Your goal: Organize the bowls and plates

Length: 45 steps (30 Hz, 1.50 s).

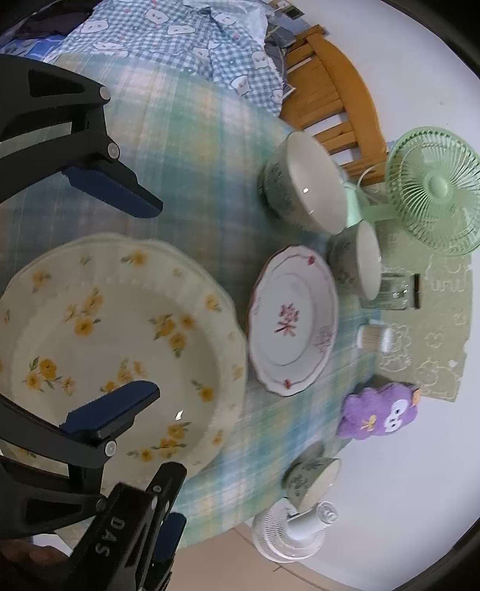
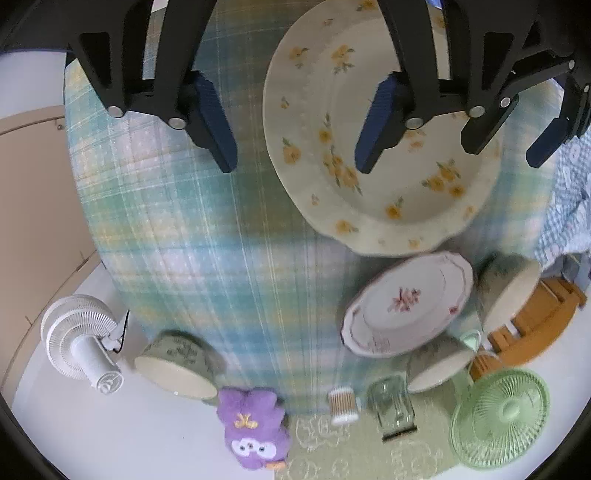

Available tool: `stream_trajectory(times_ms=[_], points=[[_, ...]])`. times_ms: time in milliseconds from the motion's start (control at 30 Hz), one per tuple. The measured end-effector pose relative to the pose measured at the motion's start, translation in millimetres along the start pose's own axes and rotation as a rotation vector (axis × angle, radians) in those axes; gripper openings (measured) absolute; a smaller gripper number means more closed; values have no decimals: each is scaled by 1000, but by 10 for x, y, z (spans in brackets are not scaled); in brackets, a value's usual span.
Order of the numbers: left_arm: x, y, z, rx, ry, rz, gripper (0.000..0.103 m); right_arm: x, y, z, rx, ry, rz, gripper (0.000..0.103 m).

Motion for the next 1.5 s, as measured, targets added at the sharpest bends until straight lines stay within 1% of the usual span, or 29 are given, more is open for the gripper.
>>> stream_trajectory(times_ms=[133,367,433,500,533,633,867,1100,1167,1233,1433,1500], points=[[49,85,-103,17,-16,-3,97,119,135,-149,16,-41,-15,73],[117,191,-377,70,-44,-17,98,191,347,-476,68,-67,-54,73],[112,188,-476,82,-57,-14,98,191,381,-603,98,-88,-65,73],[93,182,-578,87,-71,-29,98,166,416,-697,125,-94,-78,73],[74,179,-629,90,-71,-41,98,149,433,-758,137,-97,-85,73],[30,164,-737,108,-72,-43,98,108,449,-892,149,-107,-98,73],[-202,128,-915,151,-24,-68,98,-133,470,-1157,175,-94,-132,73],[-481,126,-1019,186,-1,-114,98,-478,452,-1360,195,-66,-141,73],[-562,131,-1027,193,8,-127,97,-605,452,-1395,198,-53,-144,73],[-672,127,-1039,194,15,-135,92,-705,454,-1418,205,-42,-143,73],[-934,127,-1024,197,61,-156,89,-983,472,-1446,206,-9,-152,73],[-1005,115,-1016,201,79,-152,88,-1075,467,-1458,203,2,-154,73]])
Point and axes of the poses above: each gripper's, at about its wrist camera, not at the fingertips, and x roughly against the way its jaws point, y to its left, z to its underside, the point moved 9 cm from there along -x, roughly the way its jaws point, and after that the axes turned 13 degrees about -z, right-handed, at the moved point
